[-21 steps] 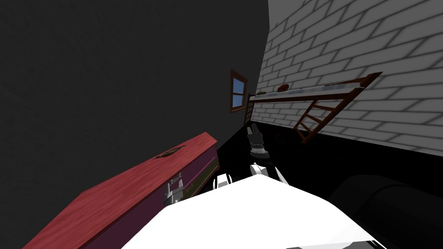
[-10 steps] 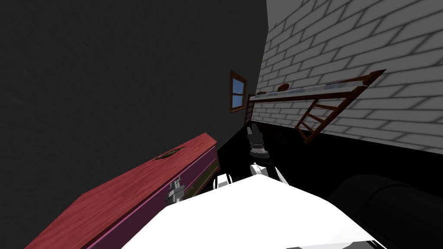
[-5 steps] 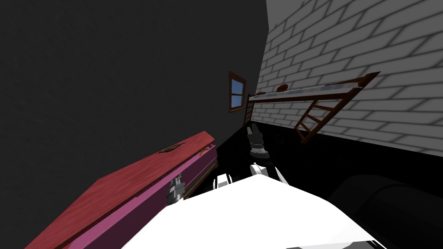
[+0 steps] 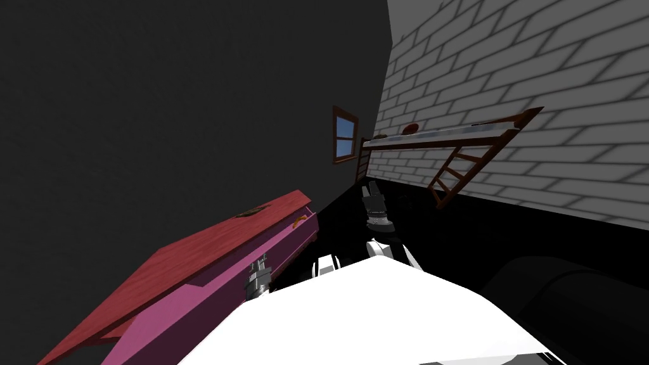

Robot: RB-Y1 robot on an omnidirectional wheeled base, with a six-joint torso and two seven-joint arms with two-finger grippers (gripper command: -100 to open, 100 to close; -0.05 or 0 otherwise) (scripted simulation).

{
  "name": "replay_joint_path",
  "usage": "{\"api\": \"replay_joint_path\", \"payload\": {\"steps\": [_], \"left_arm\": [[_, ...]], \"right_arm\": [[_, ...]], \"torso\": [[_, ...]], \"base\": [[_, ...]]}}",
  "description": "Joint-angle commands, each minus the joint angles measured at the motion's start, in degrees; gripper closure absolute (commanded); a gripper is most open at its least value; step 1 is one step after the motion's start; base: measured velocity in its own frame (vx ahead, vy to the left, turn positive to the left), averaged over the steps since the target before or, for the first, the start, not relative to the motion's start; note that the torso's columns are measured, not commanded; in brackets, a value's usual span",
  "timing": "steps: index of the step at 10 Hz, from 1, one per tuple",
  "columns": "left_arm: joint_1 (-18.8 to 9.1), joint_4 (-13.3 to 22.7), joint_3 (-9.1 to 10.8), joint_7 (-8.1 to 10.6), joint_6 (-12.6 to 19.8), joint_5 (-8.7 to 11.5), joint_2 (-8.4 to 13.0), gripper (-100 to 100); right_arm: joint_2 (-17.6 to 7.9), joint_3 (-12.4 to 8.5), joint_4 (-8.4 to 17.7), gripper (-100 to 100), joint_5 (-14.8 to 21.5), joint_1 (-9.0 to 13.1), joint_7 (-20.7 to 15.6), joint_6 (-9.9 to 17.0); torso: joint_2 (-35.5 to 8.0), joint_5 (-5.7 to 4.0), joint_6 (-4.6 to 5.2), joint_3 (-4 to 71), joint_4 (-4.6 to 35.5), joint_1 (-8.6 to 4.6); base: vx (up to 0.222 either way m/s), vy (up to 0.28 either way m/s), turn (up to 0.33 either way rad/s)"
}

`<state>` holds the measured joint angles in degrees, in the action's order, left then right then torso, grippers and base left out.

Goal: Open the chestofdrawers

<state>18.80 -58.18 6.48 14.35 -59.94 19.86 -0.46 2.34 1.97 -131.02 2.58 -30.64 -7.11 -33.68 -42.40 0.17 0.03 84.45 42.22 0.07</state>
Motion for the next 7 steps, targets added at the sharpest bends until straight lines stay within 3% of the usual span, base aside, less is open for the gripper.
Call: {"api": "replay_joint_path", "payload": {"steps": [1,7], "left_arm": [[0.1,-1.9,0.07,-0.40,2.0,0.1,0.1,-100],[-1.7,-7.7,1.26,-1.83,9.6,0.7,1.0,-100]], "right_arm": [[0.0,0.0,0.0,0,0.0,0.0,0.0,0.0],[0.0,0.0,0.0,0,0.0,0.0,0.0,0.0]], "torso": [[0.2,-0.04,0.01,0.1,0.0,-0.02],[0.0,-0.22,-0.01,0.1,0.1,-0.12]], "base": [[-0.089,-0.069,0.042],[-0.038,-0.021,0.034]]}}
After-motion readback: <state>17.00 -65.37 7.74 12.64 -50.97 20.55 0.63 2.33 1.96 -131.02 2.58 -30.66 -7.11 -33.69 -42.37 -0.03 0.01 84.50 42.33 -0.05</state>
